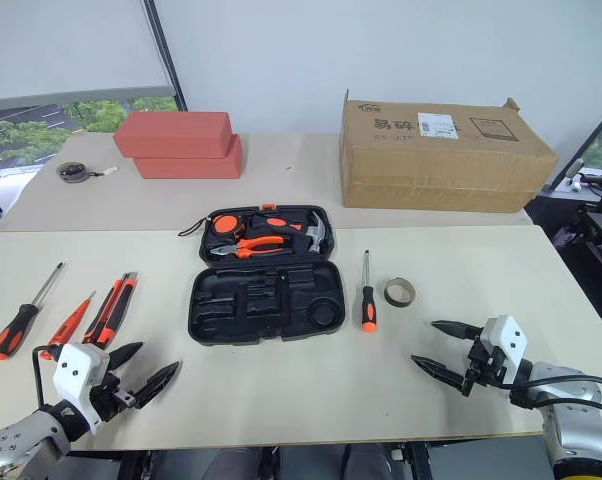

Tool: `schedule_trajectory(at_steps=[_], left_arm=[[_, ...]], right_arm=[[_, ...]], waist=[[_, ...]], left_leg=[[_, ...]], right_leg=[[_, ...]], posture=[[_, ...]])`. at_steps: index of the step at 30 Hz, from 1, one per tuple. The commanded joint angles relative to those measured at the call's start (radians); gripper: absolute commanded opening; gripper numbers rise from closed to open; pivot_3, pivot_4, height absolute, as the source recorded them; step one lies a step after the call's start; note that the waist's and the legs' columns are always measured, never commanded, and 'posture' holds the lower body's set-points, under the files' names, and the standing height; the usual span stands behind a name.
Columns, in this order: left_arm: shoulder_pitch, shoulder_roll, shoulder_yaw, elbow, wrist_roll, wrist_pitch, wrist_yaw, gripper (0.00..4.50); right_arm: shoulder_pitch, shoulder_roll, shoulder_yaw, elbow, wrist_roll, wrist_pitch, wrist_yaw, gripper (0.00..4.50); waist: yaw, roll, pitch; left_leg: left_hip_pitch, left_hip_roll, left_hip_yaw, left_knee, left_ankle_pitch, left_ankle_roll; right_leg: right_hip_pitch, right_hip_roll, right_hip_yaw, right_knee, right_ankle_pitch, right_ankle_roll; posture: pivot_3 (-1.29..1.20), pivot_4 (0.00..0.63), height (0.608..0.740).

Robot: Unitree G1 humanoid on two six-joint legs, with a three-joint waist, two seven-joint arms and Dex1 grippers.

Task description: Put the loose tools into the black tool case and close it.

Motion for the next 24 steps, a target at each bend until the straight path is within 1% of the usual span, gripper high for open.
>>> schedule_trajectory(at_steps=[1,11,13,17,19,20,22,24], left_arm=[[-0.011,0.011,0.013,0.001,-0.003,-0.021,-0.016,4.5],[-0.025,0.002,0.022,0.012,-0.012,-0.033,-0.043,4.5],[-0.031,0.003,0.041,-0.008,-0.036,-0.043,-0.057,4.5],[-0.086,0.021,0.138,-0.029,-0.14,-0.013,-0.051,4.5],[-0.165,0.046,0.243,0.016,-0.22,0.018,-0.011,4.5],[-0.2,0.068,0.291,0.06,-0.237,0.032,0.008,4.5],[-0.236,0.116,0.352,0.144,-0.227,0.058,0.029,4.5],[-0.246,0.162,0.383,0.193,-0.216,0.086,0.027,4.5]], right_arm=[[-0.013,-0.003,-0.026,-0.011,0.006,-0.024,-0.005,4.48],[-0.017,-0.006,-0.036,-0.01,0.011,-0.039,-0.003,4.48],[-0.028,-0.007,-0.045,-0.028,0.033,-0.031,0.002,4.48],[-0.073,-0.007,-0.046,-0.113,0.088,0.034,0.0,4.48],[-0.115,-0.009,-0.016,-0.181,0.107,0.076,0.007,4.48],[-0.143,-0.005,0.004,-0.217,0.115,0.102,0.007,4.48],[-0.189,0.005,0.035,-0.28,0.136,0.152,0.005,4.48],[-0.224,0.016,0.054,-0.327,0.157,0.198,-0.001,4.48]], waist=[[0.0,0.0,0.0],[0.0,0.0,0.0],[0.0,0.0,0.0],[-0.002,0.0,0.0],[-0.002,0.0,0.0],[-0.002,0.0,0.0],[-0.006,0.0,0.0],[-0.008,0.0,0.0]], left_leg=[[0.0,0.0,0.0,0.0,0.0,0.0],[0.001,0.0,0.001,0.0,0.0,0.001],[0.001,0.0,0.001,0.0,0.001,0.001],[0.001,0.0,0.001,0.0,0.001,0.001],[0.001,0.001,0.001,0.001,0.001,0.0],[0.001,0.001,0.001,0.001,0.002,-0.001],[0.002,0.002,0.001,0.001,0.003,-0.003],[0.003,0.002,0.001,0.001,0.004,-0.003]], right_leg=[[0.0,0.0,0.0,0.0,0.0,0.0],[0.001,0.0,0.0,0.0,0.002,0.001],[0.001,0.0,0.0,0.001,0.002,0.001],[0.001,0.0,0.0,0.001,0.002,0.001],[0.001,0.0,0.001,0.002,0.002,0.002],[0.001,0.001,0.0,0.002,0.002,0.002],[0.001,0.001,0.0,0.004,0.002,0.002],[0.001,0.002,0.0,0.007,0.003,0.002]], posture=[[0.0,0.15,0.713],[0.0,0.15,0.713],[0.0,0.15,0.713],[0.0,0.15,0.713],[0.0,0.15,0.713],[0.0,0.15,0.713],[0.0,0.15,0.713],[0.0,0.15,0.713]])
